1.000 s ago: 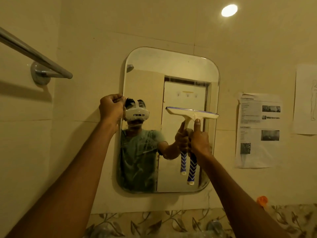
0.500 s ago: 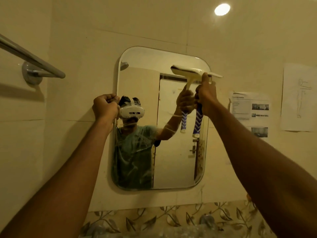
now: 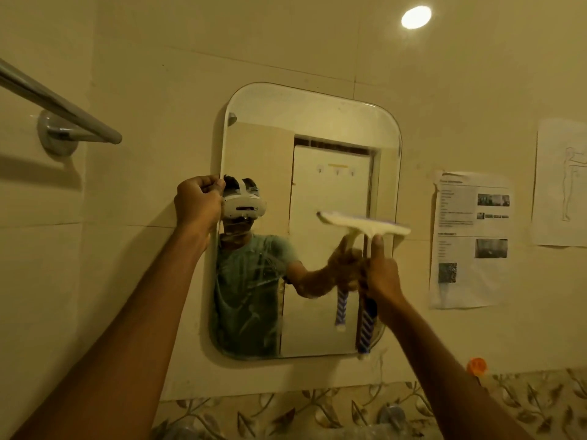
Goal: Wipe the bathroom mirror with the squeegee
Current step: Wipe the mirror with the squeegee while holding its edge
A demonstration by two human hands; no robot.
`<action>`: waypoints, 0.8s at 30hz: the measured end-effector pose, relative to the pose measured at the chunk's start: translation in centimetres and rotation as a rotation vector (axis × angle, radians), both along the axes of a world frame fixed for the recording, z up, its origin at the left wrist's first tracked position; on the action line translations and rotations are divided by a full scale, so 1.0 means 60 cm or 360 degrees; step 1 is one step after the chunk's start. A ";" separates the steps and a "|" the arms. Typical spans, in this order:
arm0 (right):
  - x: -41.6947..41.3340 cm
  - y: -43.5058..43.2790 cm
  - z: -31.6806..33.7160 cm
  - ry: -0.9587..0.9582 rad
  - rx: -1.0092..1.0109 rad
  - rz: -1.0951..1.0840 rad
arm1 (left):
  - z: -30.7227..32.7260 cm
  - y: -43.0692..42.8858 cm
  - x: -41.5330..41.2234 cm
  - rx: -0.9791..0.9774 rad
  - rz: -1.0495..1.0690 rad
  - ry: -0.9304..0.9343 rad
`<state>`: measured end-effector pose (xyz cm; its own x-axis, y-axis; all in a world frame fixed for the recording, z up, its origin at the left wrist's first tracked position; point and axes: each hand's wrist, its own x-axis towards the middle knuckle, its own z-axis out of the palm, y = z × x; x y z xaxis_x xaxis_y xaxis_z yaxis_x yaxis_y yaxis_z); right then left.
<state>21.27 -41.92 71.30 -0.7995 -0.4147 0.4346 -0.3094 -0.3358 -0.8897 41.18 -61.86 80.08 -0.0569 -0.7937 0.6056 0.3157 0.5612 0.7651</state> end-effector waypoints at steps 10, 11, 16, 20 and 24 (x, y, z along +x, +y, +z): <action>0.000 0.033 -0.152 -0.0025 0.0309 -0.0031 | -0.063 0.043 -0.005 -0.0052 0.0133 0.0072; 0.001 0.032 -0.134 0.0008 0.0257 -0.0033 | -0.069 0.044 -0.004 -0.0046 0.0142 0.0072; 0.010 0.014 0.006 0.0107 0.0033 0.0006 | -0.094 0.046 0.000 -0.0035 0.0235 0.0004; 0.006 0.012 -0.008 0.0111 0.0097 0.0055 | -0.114 0.047 -0.001 0.0010 0.0246 -0.0024; -0.012 0.014 -0.117 0.0101 0.0148 0.0080 | -0.126 0.050 -0.005 0.0083 0.0198 0.0026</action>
<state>20.56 -41.10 64.31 -0.7487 -0.4946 0.4414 -0.3509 -0.2693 -0.8969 40.91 -58.88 72.52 0.0531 -0.8243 0.5636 0.2588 0.5565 0.7895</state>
